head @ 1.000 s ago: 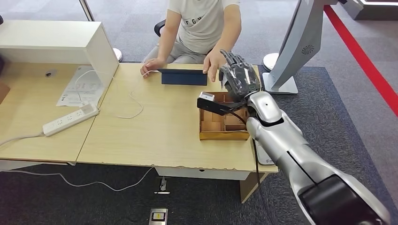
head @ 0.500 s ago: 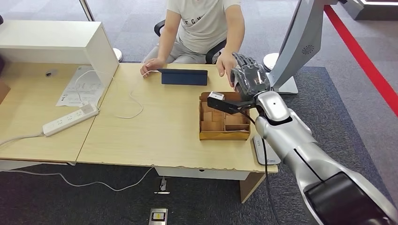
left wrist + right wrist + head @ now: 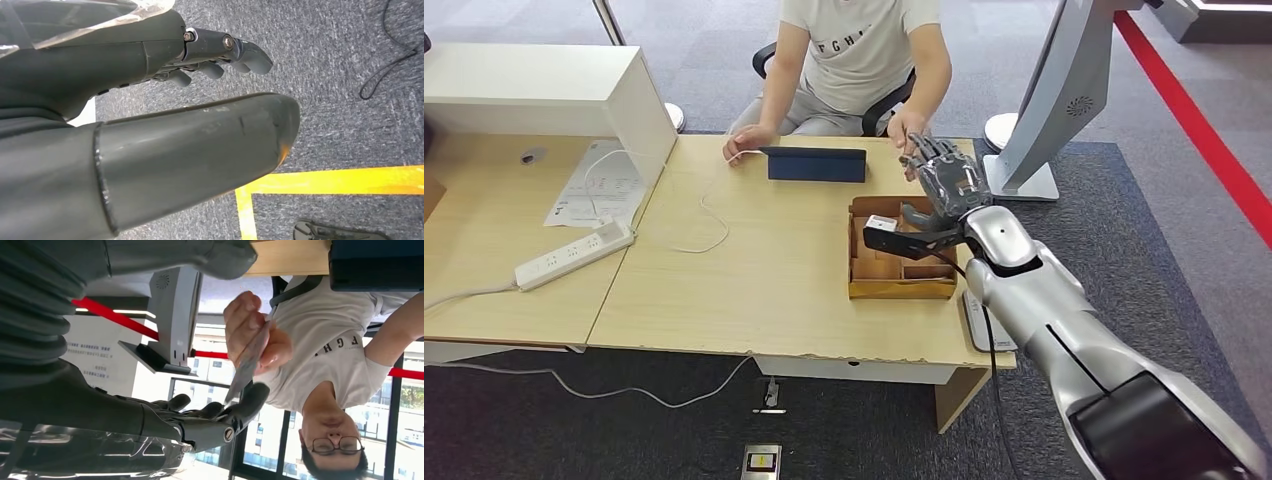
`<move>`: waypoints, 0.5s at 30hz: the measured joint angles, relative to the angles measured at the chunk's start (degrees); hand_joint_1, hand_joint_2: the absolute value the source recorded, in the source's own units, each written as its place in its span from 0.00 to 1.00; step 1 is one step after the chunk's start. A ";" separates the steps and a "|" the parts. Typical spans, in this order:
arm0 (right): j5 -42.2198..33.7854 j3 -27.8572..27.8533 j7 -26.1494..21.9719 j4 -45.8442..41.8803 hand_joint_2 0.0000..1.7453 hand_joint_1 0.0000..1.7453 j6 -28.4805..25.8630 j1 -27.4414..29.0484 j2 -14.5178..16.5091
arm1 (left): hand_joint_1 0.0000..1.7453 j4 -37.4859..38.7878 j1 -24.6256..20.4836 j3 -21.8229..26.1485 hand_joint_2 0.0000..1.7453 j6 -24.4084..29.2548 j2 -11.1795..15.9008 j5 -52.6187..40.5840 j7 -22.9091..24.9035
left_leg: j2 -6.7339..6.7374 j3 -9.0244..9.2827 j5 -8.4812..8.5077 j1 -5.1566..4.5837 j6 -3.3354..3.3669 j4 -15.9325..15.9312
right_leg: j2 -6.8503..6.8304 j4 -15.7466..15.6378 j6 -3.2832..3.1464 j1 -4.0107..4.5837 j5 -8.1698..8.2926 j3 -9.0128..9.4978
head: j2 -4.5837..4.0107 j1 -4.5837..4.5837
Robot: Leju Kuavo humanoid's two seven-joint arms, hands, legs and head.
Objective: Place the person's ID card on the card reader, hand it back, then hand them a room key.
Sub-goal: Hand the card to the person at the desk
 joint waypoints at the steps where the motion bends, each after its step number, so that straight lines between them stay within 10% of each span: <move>1: 0.10 0.01 0.00 0.00 0.00 0.00 -0.06 -0.01 0.09 | 0.00 0.00 -0.01 0.00 0.00 0.00 0.00 0.01 0.04 | 0.00 0.00 0.00 0.00 0.00 0.00 | 0.00 0.00 0.00 0.00 0.00 0.00 | 0.00 0.00; 6: -3.98 -0.70 -1.07 -0.02 0.00 0.00 1.01 -0.20 0.40 | 0.00 0.01 -0.01 0.00 0.00 0.17 0.00 0.01 0.20 | 0.00 0.00 0.00 0.00 0.00 0.01 | 0.00 0.00 0.00 0.00 0.01 0.00 | 0.00 0.00; 15: -37.15 -14.85 -4.07 -1.19 0.00 0.00 16.26 -1.20 -0.95 | 0.00 0.00 0.03 0.00 0.00 0.76 0.08 0.12 2.28 | -0.01 0.00 0.00 -0.01 0.00 0.02 | 0.00 -0.04 0.02 -0.01 0.02 -0.01 | 0.00 -0.01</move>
